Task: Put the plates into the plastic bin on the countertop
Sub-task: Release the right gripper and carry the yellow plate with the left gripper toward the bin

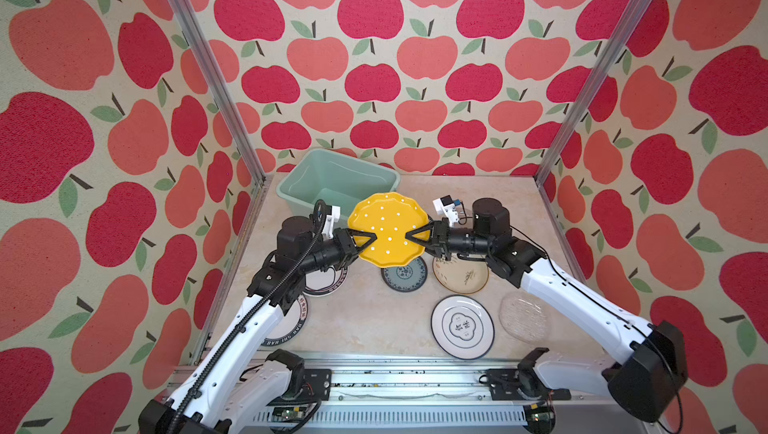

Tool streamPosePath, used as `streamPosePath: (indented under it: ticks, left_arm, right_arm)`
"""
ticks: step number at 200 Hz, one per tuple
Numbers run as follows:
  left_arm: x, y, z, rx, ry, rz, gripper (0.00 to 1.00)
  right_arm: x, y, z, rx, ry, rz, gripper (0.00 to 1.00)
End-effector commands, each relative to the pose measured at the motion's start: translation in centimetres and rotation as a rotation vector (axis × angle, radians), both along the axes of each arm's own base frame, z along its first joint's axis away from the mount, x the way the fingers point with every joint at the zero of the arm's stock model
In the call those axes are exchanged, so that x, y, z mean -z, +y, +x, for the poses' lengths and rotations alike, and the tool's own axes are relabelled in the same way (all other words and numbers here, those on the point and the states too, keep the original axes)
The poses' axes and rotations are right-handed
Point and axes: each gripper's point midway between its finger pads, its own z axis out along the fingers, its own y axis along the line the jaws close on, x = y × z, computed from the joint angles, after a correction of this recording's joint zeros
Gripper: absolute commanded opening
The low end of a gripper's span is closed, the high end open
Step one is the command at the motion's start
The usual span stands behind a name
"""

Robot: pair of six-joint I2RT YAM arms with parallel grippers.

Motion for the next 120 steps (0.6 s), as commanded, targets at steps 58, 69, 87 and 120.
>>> streamPosePath:
  ticks: [58, 69, 87, 120]
  left_arm:
    - [-2.2, 1.3, 3.4, -0.093, -0.07, 0.012, 0.0]
    - [-2.7, 1.3, 3.9, -0.094, -0.078, 0.013, 0.0]
    - [-3.3, 1.4, 4.6, -0.1, -0.091, 0.023, 0.0]
    - [-4.4, 2.0, 6.4, -0.136, -0.108, 0.025, 0.0]
  right_arm:
    - [-1.3, -2.9, 2.4, 0.093, -0.093, -0.04, 0.44]
    - [-1.2, -3.3, 2.7, 0.11, -0.09, -0.045, 0.49]
    - [-1.3, -3.9, 3.2, 0.131, -0.088, -0.048, 0.55]
    - [-1.4, -4.8, 3.9, 0.155, -0.085, -0.065, 0.59]
